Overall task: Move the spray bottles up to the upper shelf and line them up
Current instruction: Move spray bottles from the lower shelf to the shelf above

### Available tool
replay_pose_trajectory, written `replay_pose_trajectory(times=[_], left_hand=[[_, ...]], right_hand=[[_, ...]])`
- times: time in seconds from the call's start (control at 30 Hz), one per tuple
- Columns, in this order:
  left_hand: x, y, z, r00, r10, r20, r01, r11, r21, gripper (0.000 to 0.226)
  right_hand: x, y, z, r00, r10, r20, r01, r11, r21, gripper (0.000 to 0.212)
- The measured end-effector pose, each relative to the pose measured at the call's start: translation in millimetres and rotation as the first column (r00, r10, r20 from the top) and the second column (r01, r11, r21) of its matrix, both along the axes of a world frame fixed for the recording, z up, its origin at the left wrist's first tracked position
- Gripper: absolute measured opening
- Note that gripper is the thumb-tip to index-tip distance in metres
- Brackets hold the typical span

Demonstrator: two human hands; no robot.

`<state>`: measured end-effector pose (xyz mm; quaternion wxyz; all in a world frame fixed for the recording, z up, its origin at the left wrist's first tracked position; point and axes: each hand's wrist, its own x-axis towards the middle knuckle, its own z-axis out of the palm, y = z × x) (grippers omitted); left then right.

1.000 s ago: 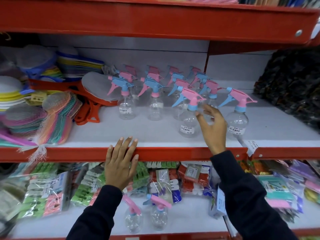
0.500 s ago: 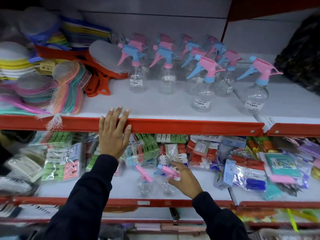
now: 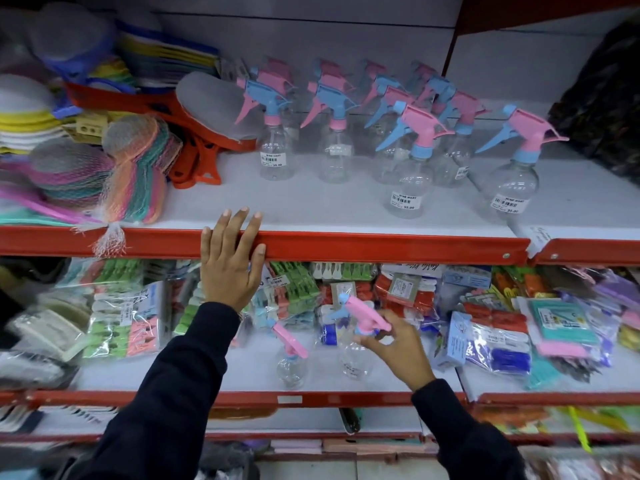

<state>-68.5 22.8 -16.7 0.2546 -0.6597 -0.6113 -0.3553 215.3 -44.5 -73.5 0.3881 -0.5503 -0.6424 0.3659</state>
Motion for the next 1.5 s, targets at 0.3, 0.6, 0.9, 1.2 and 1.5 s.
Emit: replay_pose_trajectory(times=[0.3,0.6,0.9,1.2,1.5], left_hand=[[1.1,-1.8,1.6,1.0,-0.001,0.024,0.002,0.999,-0.033,0.046],[0.3,-2.3,3.3,1.0,-0.013,0.021,0.013,1.0,-0.016,0.045],[-1.6,2.9,-0.2,1.0,-0.005,-0.011,0.005,0.999,0.044,0.044],[-1.8,6.2,-2.6,1.0,0.002,-0.022,0.0,0.996,0.084,0.044],[-2.7,3.0,1.1,1.0,-0.009,-0.012,0.01,1.0,0.027,0.044]], right_hand=[[-4.6,-2.7,165.8,0.964,-0.034,-0.264,0.133,0.921,0.365,0.035],[-50.9,86.4,212.9,0.931,-0.173,-0.321,0.323,0.801,0.505,0.028],[-87.1,146.9,179.3,0.938,-0.219,-0.267,0.331,0.791,0.515,0.028],[-81.4,152.1,180.9,0.935,-0.237,-0.265,0.341,0.805,0.485,0.027],[-81.5,140.1,180.4,0.946,-0.17,-0.275,0.274,0.874,0.402,0.027]])
